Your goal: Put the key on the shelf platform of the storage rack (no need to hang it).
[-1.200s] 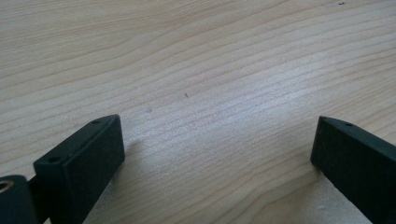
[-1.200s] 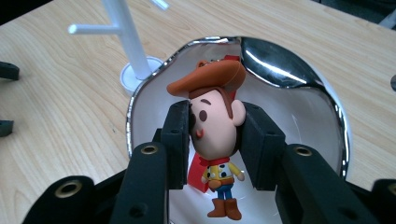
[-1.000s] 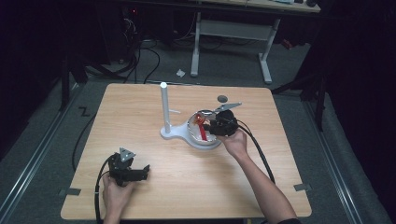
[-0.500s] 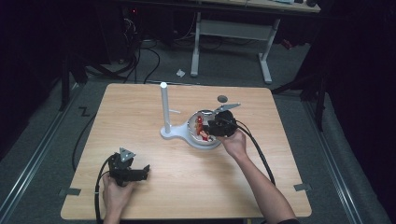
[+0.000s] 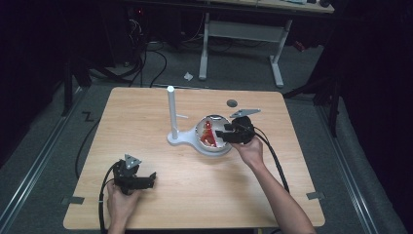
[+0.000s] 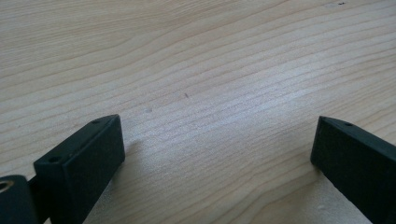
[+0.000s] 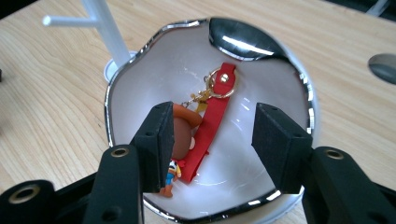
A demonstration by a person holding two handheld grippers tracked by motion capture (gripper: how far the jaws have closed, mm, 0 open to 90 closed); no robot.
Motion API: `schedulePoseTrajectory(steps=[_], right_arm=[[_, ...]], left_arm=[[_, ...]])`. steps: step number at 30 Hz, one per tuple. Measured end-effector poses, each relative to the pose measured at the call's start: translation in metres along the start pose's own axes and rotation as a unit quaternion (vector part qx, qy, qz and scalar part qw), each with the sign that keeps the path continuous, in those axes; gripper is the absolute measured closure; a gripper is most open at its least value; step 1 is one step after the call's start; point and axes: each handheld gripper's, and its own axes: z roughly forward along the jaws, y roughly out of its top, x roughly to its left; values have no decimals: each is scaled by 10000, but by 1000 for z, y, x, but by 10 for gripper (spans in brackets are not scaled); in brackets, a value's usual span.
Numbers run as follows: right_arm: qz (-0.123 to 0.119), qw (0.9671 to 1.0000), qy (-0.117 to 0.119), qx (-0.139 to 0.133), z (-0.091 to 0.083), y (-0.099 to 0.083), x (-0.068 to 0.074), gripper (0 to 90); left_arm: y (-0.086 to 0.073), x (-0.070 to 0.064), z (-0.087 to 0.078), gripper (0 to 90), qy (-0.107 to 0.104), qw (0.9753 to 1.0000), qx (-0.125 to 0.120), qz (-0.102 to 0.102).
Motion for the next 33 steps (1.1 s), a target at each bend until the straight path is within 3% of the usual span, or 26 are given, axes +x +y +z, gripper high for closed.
schedulePoseTrajectory(steps=[8,10,26,33], right_arm=[[84,9998,-23,-159,-14,-3,-4,470],[220,9996,-15,-194,-19,-7,-8,464],[513,9974,-129,-489,-53,-28,-23,456],[503,9967,-174,-618,-68,-30,-25,455]], left_arm=[[0,0,0,30,-1,10000,4,5],[0,0,0,30,-1,10000,5,6],[0,0,0,30,-1,10000,-1,-1],[0,0,0,30,-1,10000,4,5]])
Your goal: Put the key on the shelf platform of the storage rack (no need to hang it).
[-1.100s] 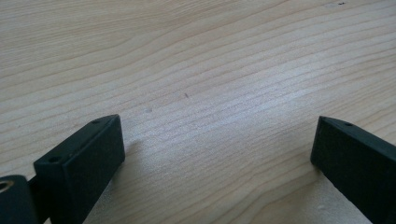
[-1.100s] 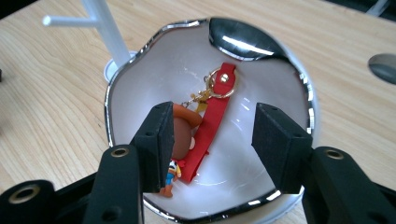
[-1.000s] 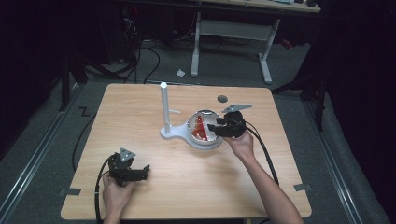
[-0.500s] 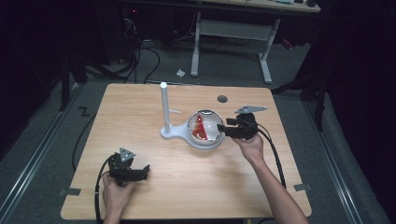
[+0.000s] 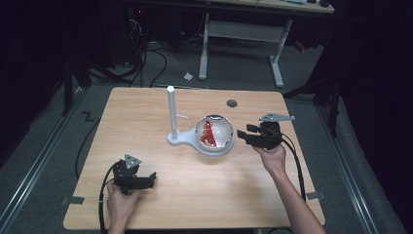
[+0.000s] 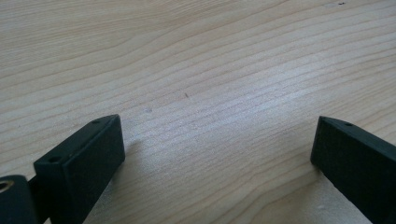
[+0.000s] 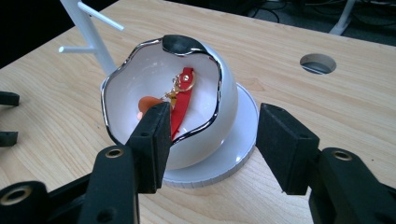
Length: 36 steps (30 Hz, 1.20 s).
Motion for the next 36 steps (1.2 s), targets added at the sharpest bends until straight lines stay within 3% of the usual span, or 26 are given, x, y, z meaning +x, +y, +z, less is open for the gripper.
schedulePoseTrajectory(steps=[11,28,36], right_arm=[[56,9999,-34,-78,-15,-2,-1,455],[409,9985,-191,-299,-47,-30,-17,456],[458,9977,-221,-442,-62,-42,-16,456]], left_arm=[[0,0,0,30,1,10000,0,0],[0,0,0,30,1,10000,0,0],[0,0,0,30,2,10000,-5,-9]])
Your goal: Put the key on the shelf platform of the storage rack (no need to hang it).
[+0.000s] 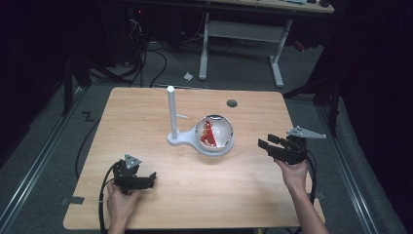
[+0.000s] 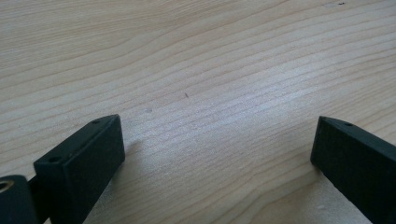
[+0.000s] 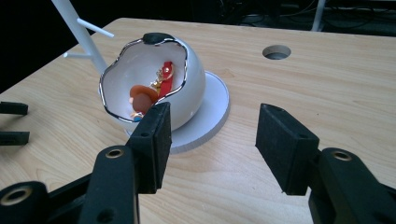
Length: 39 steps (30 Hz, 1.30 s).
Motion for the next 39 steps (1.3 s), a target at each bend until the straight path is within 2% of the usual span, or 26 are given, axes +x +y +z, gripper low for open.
schedulePoseTrajectory(steps=[27,39], right_arm=[[80,9999,104,-25,-12,-33,11,459],[194,9997,170,3,-5,-46,12,459]], left_arm=[[0,0,0,30,0,10000,0,0],[0,0,0,30,-1,10000,1,2]])
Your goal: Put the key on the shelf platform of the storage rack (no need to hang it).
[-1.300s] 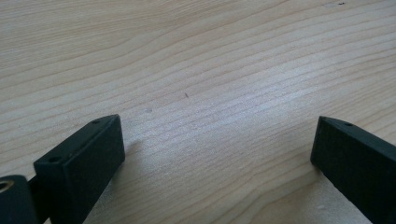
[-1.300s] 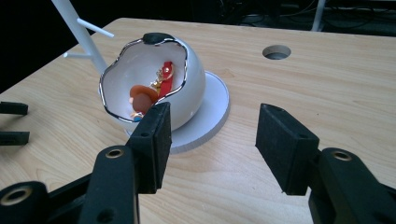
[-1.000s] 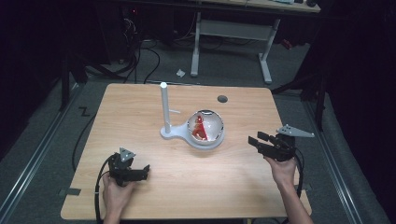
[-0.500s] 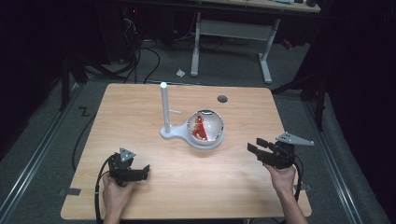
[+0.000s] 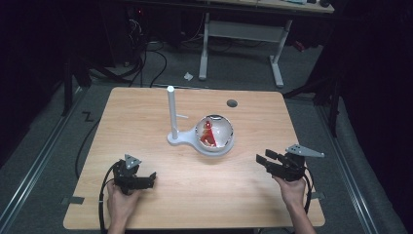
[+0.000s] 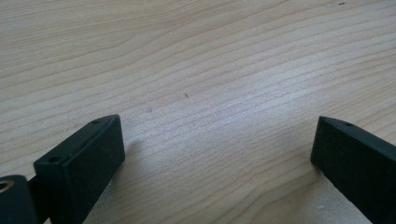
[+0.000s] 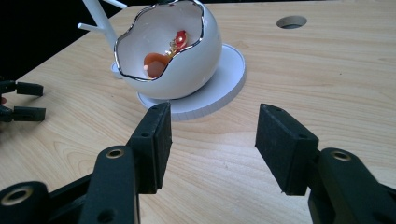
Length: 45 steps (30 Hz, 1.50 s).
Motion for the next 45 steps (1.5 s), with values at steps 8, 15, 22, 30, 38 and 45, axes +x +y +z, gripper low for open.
schedulePoseTrajectory(steps=[8,15,22,30,38,45], right_arm=[[-134,9996,-98,226,10,-9,4,457],[-114,9994,-86,304,16,-15,4,457],[-127,9991,-84,397,20,-21,3,458],[-98,9988,-110,468,26,-27,3,452],[-190,9982,-154,551,33,-31,4,450],[-182,9978,-137,623,39,-35,6,450]], left_arm=[[0,0,0,30,-1,10000,4,6],[0,0,0,30,-1,10000,3,7],[0,0,0,30,-1,10000,4,5],[0,0,0,30,-3,10000,2,5],[0,0,0,30,-2,10000,1,6],[0,0,0,30,-2,10000,2,5]])
